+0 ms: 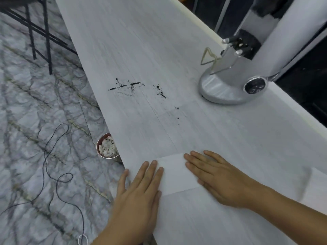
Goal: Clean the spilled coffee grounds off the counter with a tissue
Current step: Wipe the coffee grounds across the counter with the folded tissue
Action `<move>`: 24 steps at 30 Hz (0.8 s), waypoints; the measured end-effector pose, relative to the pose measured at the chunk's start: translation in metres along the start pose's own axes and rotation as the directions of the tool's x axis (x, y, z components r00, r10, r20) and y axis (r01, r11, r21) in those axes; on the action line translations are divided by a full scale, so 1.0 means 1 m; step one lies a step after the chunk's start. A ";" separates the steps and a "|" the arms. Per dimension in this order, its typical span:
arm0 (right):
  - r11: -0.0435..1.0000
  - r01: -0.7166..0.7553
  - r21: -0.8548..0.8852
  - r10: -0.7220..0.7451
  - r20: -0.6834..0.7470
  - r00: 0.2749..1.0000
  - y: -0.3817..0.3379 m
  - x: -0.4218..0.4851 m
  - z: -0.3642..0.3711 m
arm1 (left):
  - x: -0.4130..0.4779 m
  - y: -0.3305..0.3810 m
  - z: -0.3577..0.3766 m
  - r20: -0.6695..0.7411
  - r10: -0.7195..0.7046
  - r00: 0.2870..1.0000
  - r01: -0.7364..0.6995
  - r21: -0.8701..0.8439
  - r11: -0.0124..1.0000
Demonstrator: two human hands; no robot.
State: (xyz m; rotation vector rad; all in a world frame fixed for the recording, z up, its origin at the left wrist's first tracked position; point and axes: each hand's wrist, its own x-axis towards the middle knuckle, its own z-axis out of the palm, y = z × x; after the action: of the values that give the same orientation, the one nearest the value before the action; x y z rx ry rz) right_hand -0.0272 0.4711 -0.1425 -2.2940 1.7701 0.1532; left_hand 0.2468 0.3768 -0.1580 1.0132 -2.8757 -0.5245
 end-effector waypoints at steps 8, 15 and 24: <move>0.994 -0.096 0.042 0.097 -0.024 0.995 -0.003 -0.091 0.011 | -0.018 0.066 0.024 0.012 0.069 0.998 -0.068 -0.068 0.995; 0.987 -0.145 0.063 0.148 -0.045 0.988 -0.001 -0.097 0.022 | -0.002 0.085 0.033 -0.052 0.073 0.996 -0.075 -0.028 0.997; 0.990 -0.124 0.062 0.126 -0.040 0.991 0.015 -0.095 0.019 | 0.005 0.085 0.044 -0.064 0.081 0.995 -0.074 0.100 0.992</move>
State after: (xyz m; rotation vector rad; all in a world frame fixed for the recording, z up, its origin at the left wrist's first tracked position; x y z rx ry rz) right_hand -0.0654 0.5618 -0.1412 -2.1624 1.9148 0.0716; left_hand 0.1849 0.4488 -0.1712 0.9084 -2.8917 -0.3407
